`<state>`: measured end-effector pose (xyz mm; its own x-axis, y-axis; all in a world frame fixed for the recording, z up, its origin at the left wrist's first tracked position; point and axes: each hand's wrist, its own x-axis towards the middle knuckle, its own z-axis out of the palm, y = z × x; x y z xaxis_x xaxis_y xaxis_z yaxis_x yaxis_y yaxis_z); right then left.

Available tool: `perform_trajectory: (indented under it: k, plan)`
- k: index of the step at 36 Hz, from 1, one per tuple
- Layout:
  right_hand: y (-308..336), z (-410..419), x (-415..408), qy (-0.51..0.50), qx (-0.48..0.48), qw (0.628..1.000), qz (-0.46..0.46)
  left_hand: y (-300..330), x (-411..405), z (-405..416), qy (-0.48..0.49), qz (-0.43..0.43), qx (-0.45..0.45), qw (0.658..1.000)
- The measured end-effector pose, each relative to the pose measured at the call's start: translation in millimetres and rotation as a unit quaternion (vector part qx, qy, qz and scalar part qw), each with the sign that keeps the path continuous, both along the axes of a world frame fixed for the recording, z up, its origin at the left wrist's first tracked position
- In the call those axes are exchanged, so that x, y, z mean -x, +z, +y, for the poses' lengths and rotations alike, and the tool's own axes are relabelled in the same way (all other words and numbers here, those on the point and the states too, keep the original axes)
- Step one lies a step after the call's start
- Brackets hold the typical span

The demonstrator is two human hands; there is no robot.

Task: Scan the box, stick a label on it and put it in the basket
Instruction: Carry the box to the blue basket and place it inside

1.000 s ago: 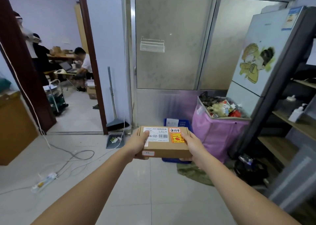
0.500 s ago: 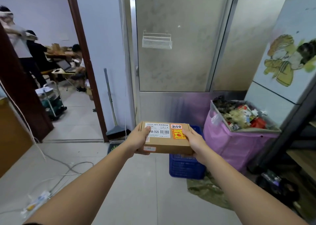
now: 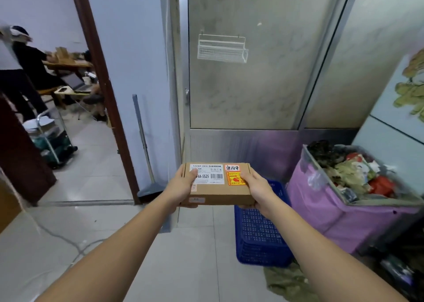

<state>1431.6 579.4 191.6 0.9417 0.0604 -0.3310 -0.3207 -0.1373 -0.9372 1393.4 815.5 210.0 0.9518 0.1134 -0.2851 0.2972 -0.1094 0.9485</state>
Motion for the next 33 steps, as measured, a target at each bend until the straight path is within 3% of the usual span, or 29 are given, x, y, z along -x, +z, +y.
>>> perform_trajectory:
  k: [8,20,33]
  plan:
    - [-7.6,17.3,-93.8,-0.059,0.021,0.998,0.013,-20.3,-119.9,19.5,-0.052,0.017,-0.018,0.998]
    - [-29.9,-16.0,-229.9,-0.153,0.003,0.987,0.050,-44.4,-295.4,-17.6,-0.144,0.020,-0.028,0.989]
    - [-45.7,-48.7,-410.6,-0.173,0.009,0.983,0.059,-58.1,-483.5,-51.3,-0.147,0.026,0.011,0.989]
